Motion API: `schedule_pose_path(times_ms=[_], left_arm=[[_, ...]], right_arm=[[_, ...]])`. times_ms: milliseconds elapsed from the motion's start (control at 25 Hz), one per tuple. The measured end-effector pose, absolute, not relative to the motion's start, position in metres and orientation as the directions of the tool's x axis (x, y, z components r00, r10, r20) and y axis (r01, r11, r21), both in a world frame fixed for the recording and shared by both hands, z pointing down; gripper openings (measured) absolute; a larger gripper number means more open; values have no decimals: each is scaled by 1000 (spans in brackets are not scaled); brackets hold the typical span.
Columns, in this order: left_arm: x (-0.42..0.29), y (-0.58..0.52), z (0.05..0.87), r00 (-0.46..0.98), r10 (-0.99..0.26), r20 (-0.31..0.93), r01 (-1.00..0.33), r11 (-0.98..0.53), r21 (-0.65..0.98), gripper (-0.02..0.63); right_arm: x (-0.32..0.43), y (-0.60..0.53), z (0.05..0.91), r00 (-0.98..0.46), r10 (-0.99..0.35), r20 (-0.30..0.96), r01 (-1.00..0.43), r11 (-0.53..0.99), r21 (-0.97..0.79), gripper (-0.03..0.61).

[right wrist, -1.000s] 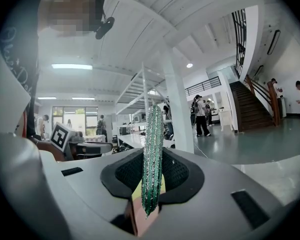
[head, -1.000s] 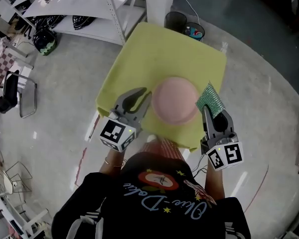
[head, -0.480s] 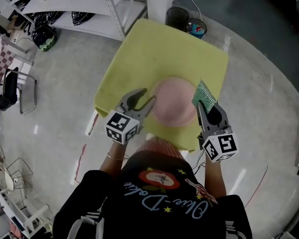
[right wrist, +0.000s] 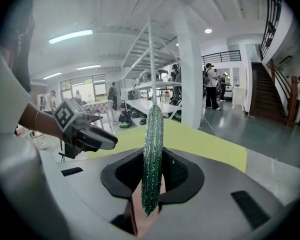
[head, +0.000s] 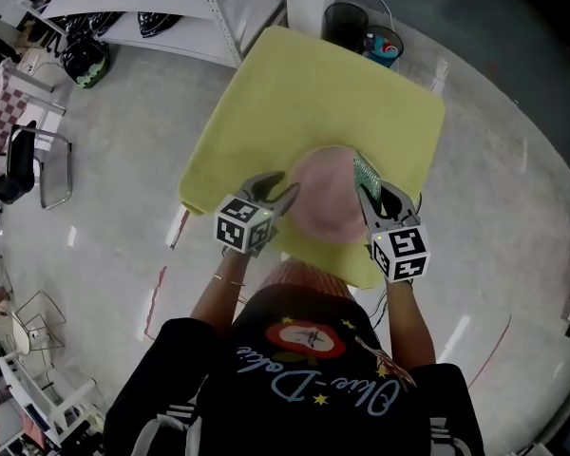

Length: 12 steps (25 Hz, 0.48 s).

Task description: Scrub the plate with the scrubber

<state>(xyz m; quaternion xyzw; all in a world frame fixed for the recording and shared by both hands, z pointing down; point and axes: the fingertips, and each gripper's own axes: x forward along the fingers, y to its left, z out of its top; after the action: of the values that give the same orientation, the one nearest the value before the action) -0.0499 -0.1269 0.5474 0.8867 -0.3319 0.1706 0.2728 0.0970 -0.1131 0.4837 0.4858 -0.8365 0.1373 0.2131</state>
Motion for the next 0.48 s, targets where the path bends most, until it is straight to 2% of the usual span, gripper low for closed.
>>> schedule_pose_path(times_ms=[480], left_arm=[[-49,-146,615,715,-354,603,-685,-529,501,190]], right_arm=[[90,-124,514,-435,-700,566,-863,503,-42,69]])
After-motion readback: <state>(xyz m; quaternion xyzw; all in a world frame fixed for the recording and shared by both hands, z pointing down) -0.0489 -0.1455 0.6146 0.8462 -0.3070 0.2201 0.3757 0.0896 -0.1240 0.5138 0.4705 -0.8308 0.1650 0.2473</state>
